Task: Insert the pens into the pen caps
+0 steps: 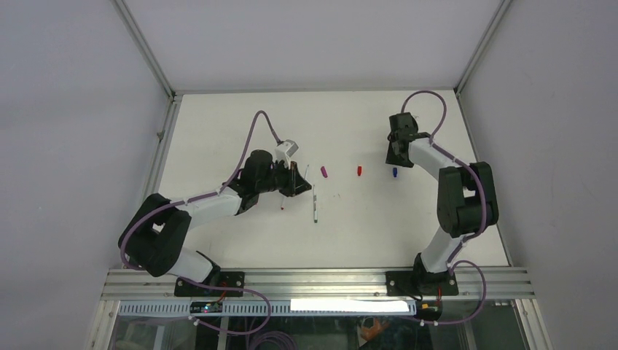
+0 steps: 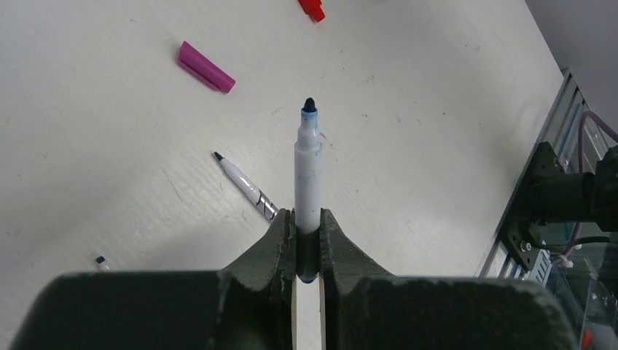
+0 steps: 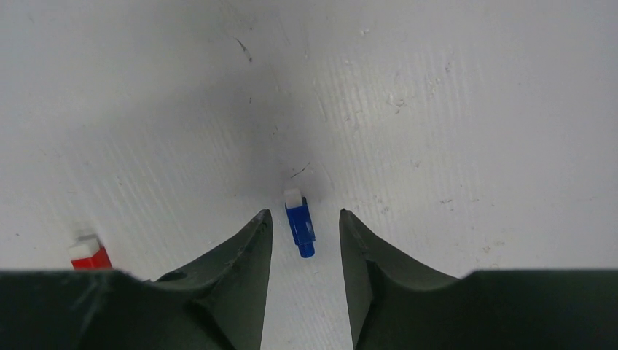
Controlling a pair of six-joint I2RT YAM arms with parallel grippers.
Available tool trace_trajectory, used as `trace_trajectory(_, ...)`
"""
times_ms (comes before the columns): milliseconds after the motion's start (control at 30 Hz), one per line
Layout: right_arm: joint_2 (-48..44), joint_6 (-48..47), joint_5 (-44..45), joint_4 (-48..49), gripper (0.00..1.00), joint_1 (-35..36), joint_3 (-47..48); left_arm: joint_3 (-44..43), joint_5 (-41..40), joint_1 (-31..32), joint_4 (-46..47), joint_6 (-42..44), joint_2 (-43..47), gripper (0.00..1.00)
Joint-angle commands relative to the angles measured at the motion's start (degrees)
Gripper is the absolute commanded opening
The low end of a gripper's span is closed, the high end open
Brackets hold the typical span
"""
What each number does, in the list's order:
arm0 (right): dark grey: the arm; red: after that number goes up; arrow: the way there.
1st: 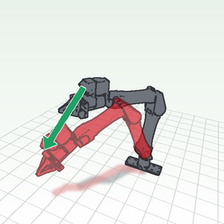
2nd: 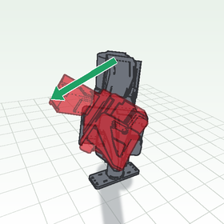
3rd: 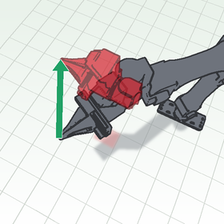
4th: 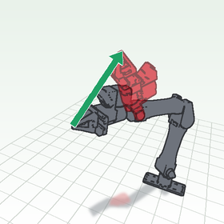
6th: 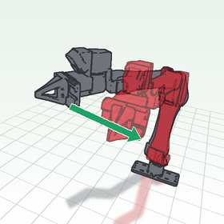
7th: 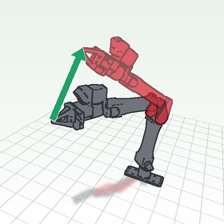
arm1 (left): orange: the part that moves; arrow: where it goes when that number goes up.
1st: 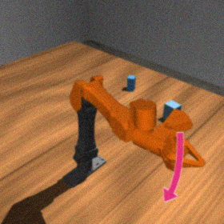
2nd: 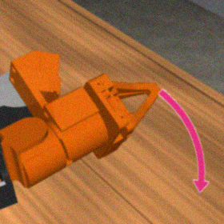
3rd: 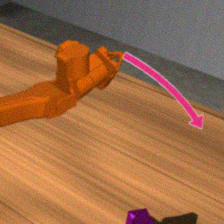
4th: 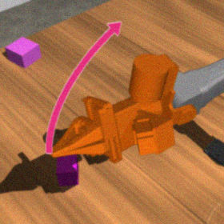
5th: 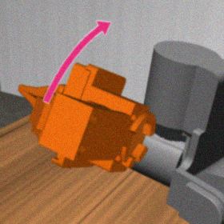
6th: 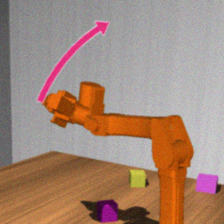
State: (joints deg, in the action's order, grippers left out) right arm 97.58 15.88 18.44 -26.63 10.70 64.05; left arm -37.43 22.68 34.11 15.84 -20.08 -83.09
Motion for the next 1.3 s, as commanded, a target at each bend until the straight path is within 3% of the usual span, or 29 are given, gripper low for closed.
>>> trace_trajectory(0, 2.94, -1.92, -3.25, 2.16, 0.42, -0.57, 1.75, 0.35, 1.76, 0.26, 2.77, 1.27, -0.49, 0.0)
trace_trajectory(400, 7.46, -1.38, -4.18, 1.63, 0.41, -1.04, 3.48, -0.34, 2.37, 0.26, 3.09, 1.17, -1.94, 0.0)
trace_trajectory(600, 8.14, -0.96, -4.46, 0.17, 0.18, -1.14, 4.15, -0.62, 2.46, 0.26, 2.9, 1.26, -2.12, 0.0)
trace_trajectory(900, 6.57, 0.34, -5.12, -1.36, 0.02, -1.34, 2.79, -1.28, 2.89, 0.26, 2.68, 0.83, -2.52, 0.0)
trace_trajectory(1133, -7.09, 6.36, -17.73, 9.23, 0.0, 0.67, -2.35, -2.17, 5.26, 0.28, 4.52, 0.31, -3.9, 0.0)
trace_trajectory(1267, -16.68, 7.86, -20.54, 15.83, 0.0, 9.05, -4.66, -1.15, 11.78, 0.39, 15.98, -3.52, -6.67, 0.0)
